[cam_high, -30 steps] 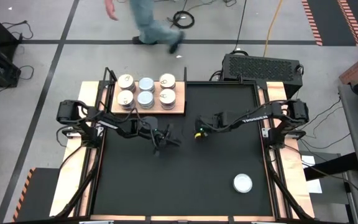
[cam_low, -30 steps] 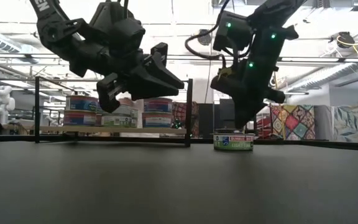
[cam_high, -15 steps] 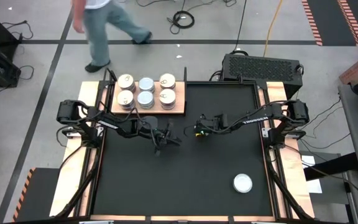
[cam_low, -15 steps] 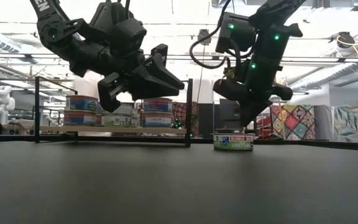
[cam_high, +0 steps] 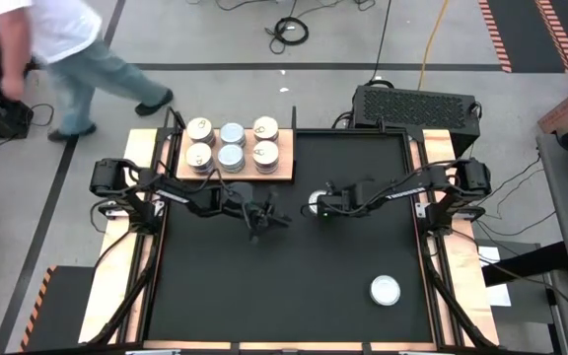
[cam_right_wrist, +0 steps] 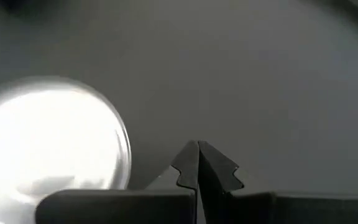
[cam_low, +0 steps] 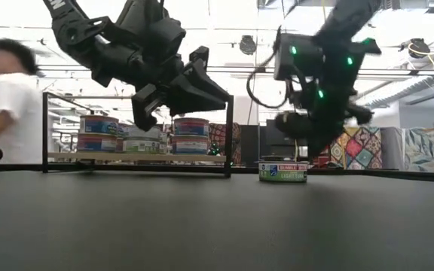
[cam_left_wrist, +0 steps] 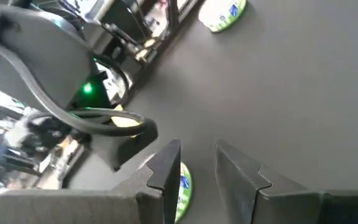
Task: Stack canned seafood by type on shelf
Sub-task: Stack the green tuna can on top of the green tuna can on the shelf
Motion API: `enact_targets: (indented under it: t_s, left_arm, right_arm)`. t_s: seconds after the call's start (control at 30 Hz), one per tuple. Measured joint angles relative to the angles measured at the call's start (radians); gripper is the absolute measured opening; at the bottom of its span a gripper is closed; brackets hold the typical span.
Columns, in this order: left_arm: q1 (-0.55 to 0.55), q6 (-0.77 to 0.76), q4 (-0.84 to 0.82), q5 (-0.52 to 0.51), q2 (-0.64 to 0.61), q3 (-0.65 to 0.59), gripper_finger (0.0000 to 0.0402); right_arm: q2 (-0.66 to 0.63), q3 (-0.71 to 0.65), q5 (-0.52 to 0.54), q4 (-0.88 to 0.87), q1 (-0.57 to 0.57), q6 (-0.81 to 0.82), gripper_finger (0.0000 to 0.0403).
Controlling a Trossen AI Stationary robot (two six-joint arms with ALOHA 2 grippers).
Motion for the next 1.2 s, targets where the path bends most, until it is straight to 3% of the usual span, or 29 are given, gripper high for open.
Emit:
enact_targets:
  t_s: [0.2, 0.53, 0.7, 1.2]
  left_arm:
    - [0.0, 0.0, -0.229, -0.051, 0.012, 0.081, 0.0099]
    - [0.053, 0.007, -0.281, -0.071, 0.056, 0.088, 0.0099]
    - [0.066, 0.052, -0.24, -0.078, 0.105, 0.09, 0.01]
    - [0.038, 0.167, -0.184, -0.12, 0.191, 0.09, 0.01]
  right_arm:
    - [0.0, -0.116, -0.069, 0.289, -0.013, -0.121, 0.0]
    - [0.0, -0.162, -0.235, 0.554, 0.018, -0.248, 0.0]
    - [0.0, -0.162, -0.309, 0.615, 0.039, -0.235, 0.0]
    - [0.0, -0.162, -0.338, 0.67, 0.054, -0.218, 0.0]
